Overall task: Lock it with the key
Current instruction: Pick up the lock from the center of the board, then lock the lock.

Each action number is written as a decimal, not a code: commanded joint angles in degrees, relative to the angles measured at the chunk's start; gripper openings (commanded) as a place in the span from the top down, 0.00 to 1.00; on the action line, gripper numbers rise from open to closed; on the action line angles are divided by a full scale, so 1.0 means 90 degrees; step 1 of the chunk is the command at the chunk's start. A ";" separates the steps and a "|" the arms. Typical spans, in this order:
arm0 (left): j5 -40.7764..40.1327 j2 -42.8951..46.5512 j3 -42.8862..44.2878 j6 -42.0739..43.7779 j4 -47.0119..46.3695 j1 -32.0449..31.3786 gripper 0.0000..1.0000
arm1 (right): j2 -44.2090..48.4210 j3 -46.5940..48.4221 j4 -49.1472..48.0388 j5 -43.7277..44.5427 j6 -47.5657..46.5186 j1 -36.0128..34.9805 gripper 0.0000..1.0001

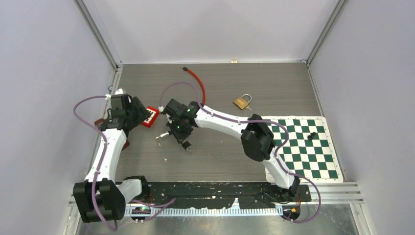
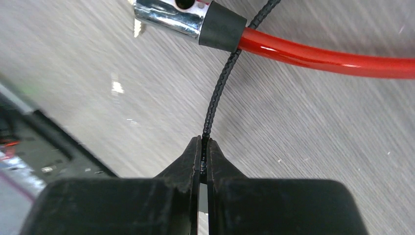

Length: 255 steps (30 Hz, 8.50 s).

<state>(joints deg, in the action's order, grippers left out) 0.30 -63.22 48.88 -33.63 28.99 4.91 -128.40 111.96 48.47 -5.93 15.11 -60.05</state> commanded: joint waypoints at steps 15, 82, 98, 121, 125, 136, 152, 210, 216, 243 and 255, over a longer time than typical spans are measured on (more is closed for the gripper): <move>0.1749 0.0735 0.1013 -0.0219 0.0510 0.0021 0.39 | 0.2058 -0.0632 -0.0398 -0.2997 -0.0223 0.0833 0.95; 0.4616 0.0434 0.0576 0.1096 -0.3330 -0.2449 1.00 | 0.5346 -0.4002 -0.6062 -0.3490 0.1925 0.2585 0.25; 0.5520 0.0597 0.0656 0.0881 -0.4111 -0.2596 1.00 | 0.4163 -0.2801 -0.7529 -0.3991 0.3528 0.2500 0.44; 0.4975 0.0460 0.0797 0.1646 -0.3614 -0.2596 0.27 | 0.4684 -0.1936 -0.6323 -0.3032 0.2473 0.2454 0.95; 0.4760 0.0421 0.0735 0.1836 -0.3713 -0.2596 0.27 | 0.4785 -0.1666 -0.6001 -0.2646 0.2333 0.2463 0.95; 0.5569 -0.0146 0.0602 0.0530 -0.5975 -0.2637 0.32 | 0.4478 -0.0504 -0.4507 -0.2302 0.2799 0.2601 0.95; 0.4550 0.0063 -0.0002 0.1310 -0.6816 -0.3216 0.58 | 0.4442 -0.0324 -0.4567 -0.2340 0.3019 0.2774 0.95; 0.3943 0.0015 0.2097 0.3961 -0.0701 -0.3201 1.00 | 0.5499 -0.1995 -0.3816 -0.2871 -0.1708 0.4064 0.26; 0.4426 0.0022 0.2321 0.4262 -0.0120 -0.3201 1.00 | 0.5661 -0.2496 -0.2961 -0.2994 -0.4512 0.4070 0.24; 0.4883 0.0392 0.2316 0.4418 0.0425 -0.3201 1.00 | 0.5179 -0.1806 -0.1576 -0.3507 -0.5076 0.4023 0.85; 0.5065 0.0588 0.1469 0.2853 -0.2652 -0.3204 1.00 | 0.6051 -0.3622 -0.5209 -0.4452 -0.1669 0.3878 0.95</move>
<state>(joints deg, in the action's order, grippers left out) 43.20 -59.48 64.99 -0.03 23.70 -23.88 -79.48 85.97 23.77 -41.39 -17.89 -24.01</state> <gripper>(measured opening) 0.190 0.084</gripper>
